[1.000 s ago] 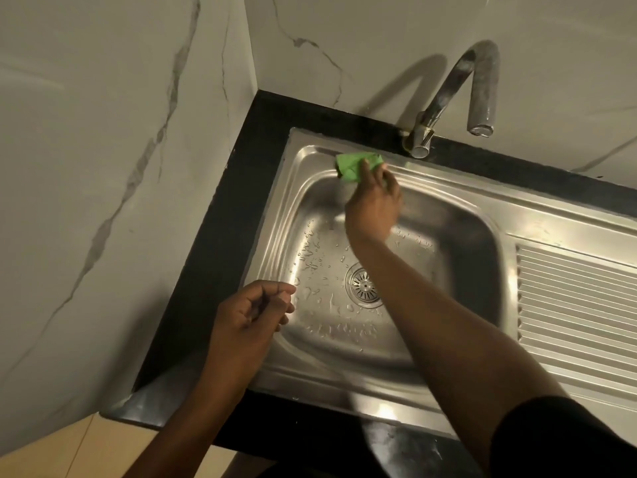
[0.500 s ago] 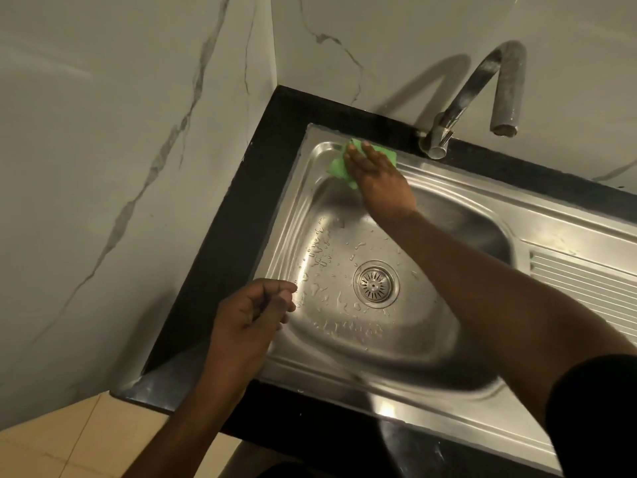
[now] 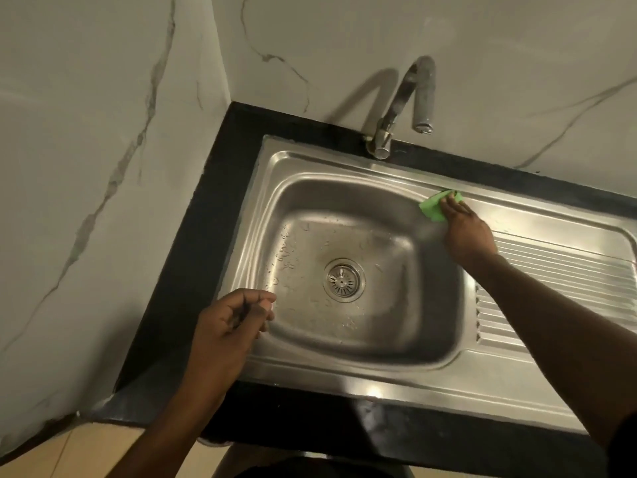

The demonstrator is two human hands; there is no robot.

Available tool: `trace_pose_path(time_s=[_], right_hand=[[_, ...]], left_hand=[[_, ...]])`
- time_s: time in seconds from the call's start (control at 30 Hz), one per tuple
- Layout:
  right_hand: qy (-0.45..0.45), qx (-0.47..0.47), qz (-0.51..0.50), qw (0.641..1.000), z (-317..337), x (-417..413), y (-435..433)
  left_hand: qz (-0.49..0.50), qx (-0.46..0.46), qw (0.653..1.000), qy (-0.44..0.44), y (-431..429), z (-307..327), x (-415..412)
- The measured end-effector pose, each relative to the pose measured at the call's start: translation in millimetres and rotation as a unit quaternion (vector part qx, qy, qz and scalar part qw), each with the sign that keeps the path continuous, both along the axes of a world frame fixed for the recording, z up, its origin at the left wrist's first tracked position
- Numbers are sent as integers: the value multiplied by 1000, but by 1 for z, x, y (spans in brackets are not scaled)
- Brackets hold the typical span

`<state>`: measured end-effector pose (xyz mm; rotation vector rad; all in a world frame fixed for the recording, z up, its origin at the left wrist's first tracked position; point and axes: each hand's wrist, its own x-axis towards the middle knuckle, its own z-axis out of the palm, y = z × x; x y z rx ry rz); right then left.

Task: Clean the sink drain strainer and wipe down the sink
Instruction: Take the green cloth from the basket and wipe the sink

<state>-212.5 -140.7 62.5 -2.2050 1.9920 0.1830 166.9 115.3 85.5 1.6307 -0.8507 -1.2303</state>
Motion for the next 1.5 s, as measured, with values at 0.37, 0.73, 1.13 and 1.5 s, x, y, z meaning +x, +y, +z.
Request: trace_pose_path(time_s=[0.37,0.73,1.13,1.5], right_hand=[[55,80,52,994,-15,-19,127],[-69,182,-34,980,15,4,239],[-519,100,-260,808,81,-119,235],[-143,-16,-273,951,16,-295,223]], left_hand=[[-74,-39,996,17,-12,21,-53],[-127,-57,990,2,-29,28,-114],[-158,-53,986,5,-22,49,-201],[-139,-50,989,-17,13,49,-291]])
